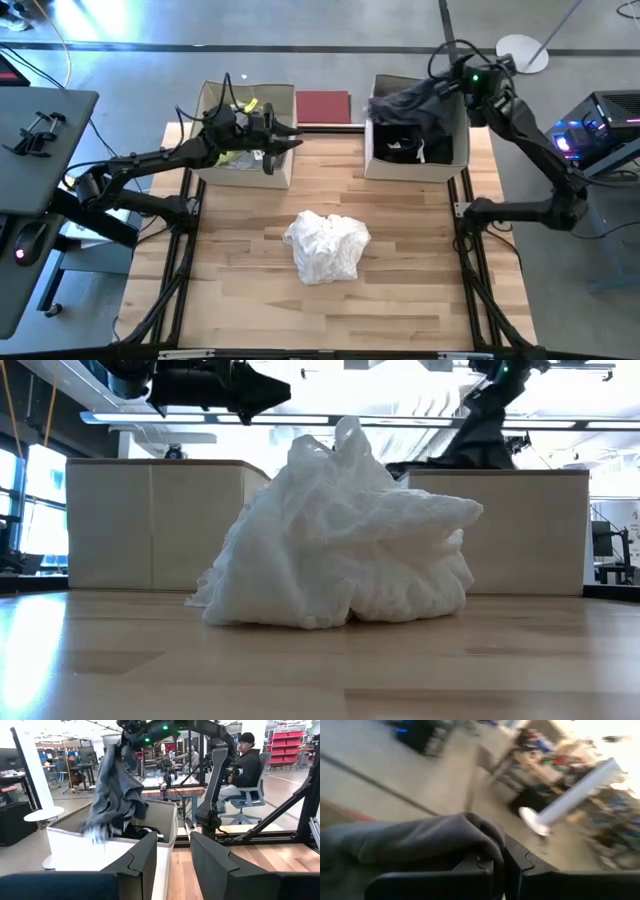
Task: Sort clothes
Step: Put the grey boxers from the left laundry organizer into the right brown laundry organizer
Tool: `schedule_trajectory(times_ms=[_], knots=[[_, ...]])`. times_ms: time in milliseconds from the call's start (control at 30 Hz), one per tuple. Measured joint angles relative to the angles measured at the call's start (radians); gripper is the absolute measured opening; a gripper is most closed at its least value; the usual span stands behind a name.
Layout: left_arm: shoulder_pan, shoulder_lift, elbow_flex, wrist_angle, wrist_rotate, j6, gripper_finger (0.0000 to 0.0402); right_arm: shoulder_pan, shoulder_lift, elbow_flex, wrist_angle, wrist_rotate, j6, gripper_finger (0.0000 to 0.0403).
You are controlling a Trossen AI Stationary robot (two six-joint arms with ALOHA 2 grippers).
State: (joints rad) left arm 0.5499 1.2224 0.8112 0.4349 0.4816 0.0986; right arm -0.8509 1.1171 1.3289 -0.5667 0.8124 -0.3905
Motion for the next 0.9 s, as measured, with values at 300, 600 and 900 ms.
schedule_trajectory(times_ms=[300, 600, 900], knots=[[0.0, 0.0, 0.0, -0.023, 0.0, -0.014, 0.011, 0.01, 0.071, 0.002, 0.205, 0.017, -0.16, 0.0], [0.0, 0.0, 0.0, -0.029, -0.072, 0.003, 0.011, -0.091, 0.223, -0.002, -0.205, -0.657, 0.204, 0.0], [-0.01, 0.0, 0.0, -0.086, -0.077, -0.026, 0.011, -0.14, 0.593, 0.0, -0.271, -0.667, 0.192, 0.0]])
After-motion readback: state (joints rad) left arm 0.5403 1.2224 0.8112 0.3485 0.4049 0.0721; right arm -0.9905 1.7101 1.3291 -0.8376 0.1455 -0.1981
